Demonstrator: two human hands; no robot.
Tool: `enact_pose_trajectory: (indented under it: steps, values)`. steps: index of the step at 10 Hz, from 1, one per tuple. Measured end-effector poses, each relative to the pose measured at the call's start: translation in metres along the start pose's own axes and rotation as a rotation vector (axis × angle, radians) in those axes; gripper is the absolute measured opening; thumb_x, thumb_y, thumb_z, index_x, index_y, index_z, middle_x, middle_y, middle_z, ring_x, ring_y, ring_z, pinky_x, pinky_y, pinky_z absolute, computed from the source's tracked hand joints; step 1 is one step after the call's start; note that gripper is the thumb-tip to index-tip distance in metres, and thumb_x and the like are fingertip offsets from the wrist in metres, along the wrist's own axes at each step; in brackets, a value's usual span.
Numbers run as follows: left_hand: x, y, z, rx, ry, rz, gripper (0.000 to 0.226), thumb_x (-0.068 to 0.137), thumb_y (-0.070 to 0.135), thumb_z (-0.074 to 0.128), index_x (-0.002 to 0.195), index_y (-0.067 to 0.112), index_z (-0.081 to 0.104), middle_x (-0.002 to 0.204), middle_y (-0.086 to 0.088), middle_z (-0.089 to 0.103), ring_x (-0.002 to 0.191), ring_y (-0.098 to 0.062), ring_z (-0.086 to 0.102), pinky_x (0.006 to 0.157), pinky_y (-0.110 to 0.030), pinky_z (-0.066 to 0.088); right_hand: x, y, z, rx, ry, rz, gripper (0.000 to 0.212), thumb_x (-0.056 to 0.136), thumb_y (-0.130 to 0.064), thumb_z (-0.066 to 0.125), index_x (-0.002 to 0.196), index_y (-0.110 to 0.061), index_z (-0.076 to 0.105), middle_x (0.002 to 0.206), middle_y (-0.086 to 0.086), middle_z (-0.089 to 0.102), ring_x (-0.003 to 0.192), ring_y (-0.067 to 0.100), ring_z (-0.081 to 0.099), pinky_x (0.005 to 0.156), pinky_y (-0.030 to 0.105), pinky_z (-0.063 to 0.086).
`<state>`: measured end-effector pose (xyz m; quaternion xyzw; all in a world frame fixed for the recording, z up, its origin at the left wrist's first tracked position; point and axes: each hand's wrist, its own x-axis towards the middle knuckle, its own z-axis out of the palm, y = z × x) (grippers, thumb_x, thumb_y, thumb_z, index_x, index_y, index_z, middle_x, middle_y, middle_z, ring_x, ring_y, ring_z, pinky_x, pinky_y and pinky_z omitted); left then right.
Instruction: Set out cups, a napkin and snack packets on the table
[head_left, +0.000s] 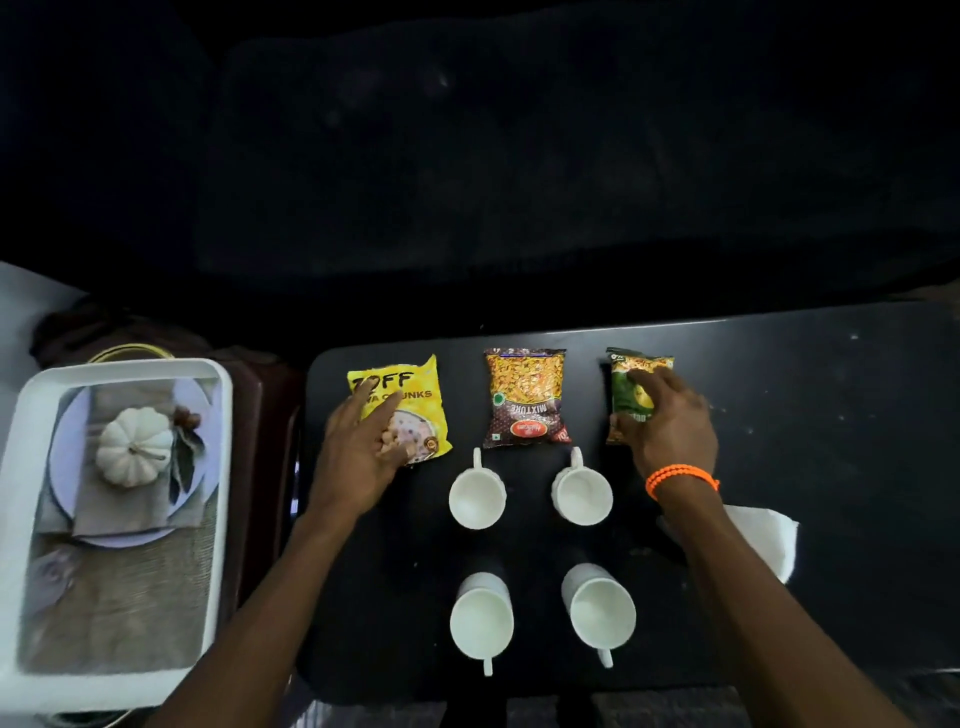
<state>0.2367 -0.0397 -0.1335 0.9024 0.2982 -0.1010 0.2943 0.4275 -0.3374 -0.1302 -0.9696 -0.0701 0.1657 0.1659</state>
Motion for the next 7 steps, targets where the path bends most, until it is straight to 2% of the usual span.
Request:
enact_pose_trajectory:
  steps: [1, 3, 5, 6, 7]
  values:
    - [0.006, -0.003, 0.002, -0.008, -0.017, 0.023, 0.072, 0.086, 0.022, 0.082, 0.152, 0.029, 0.053, 0.171, -0.001, 0.027, 0.154, -0.031, 0.027, 0.122, -0.05, 0.033, -0.003, -0.005, 0.001, -0.026, 0.015, 0.006, 0.059, 0.084, -0.02, 0.081, 0.139, -0.024, 0.061, 0.152, 0.008, 0.051, 0.133, 0.041, 0.045, 0.094, 0.057, 0.054]
    - [0.007, -0.007, 0.0, -0.031, -0.038, 0.029, 0.074, 0.085, 0.02, 0.083, 0.152, 0.03, 0.052, 0.172, 0.001, 0.026, 0.157, -0.029, 0.024, 0.123, -0.051, 0.033, -0.006, -0.004, 0.003, -0.101, 0.009, 0.002, 0.062, 0.085, -0.018, 0.079, 0.143, -0.024, 0.057, 0.155, 0.008, 0.046, 0.135, 0.04, 0.043, 0.091, 0.058, 0.055]
    - [0.008, -0.008, -0.001, -0.013, -0.044, 0.036, 0.073, 0.085, 0.029, 0.082, 0.152, 0.03, 0.053, 0.172, 0.0, 0.027, 0.158, -0.029, 0.023, 0.124, -0.051, 0.031, -0.008, -0.002, 0.0, -0.107, -0.021, -0.029, 0.061, 0.088, -0.029, 0.078, 0.145, -0.024, 0.055, 0.155, 0.009, 0.045, 0.134, 0.04, 0.043, 0.093, 0.057, 0.054]
    - [0.008, -0.005, -0.006, 0.024, -0.013, 0.03, 0.074, 0.085, 0.044, 0.08, 0.152, 0.032, 0.051, 0.17, 0.0, 0.032, 0.158, -0.03, 0.025, 0.121, -0.058, 0.033, -0.006, -0.002, -0.006, -0.072, 0.047, -0.082, 0.055, 0.091, -0.035, 0.073, 0.141, -0.017, 0.058, 0.149, 0.013, 0.052, 0.131, 0.041, 0.047, 0.097, 0.055, 0.053]
    - [0.012, 0.003, -0.015, 0.064, 0.077, 0.028, 0.071, 0.092, 0.062, 0.061, 0.156, 0.035, 0.044, 0.171, 0.001, 0.03, 0.159, -0.027, 0.023, 0.12, -0.06, 0.032, -0.001, -0.008, -0.015, -0.094, 0.166, -0.238, 0.05, 0.094, -0.036, 0.068, 0.137, -0.012, 0.061, 0.142, 0.018, 0.059, 0.128, 0.039, 0.052, 0.103, 0.052, 0.05]
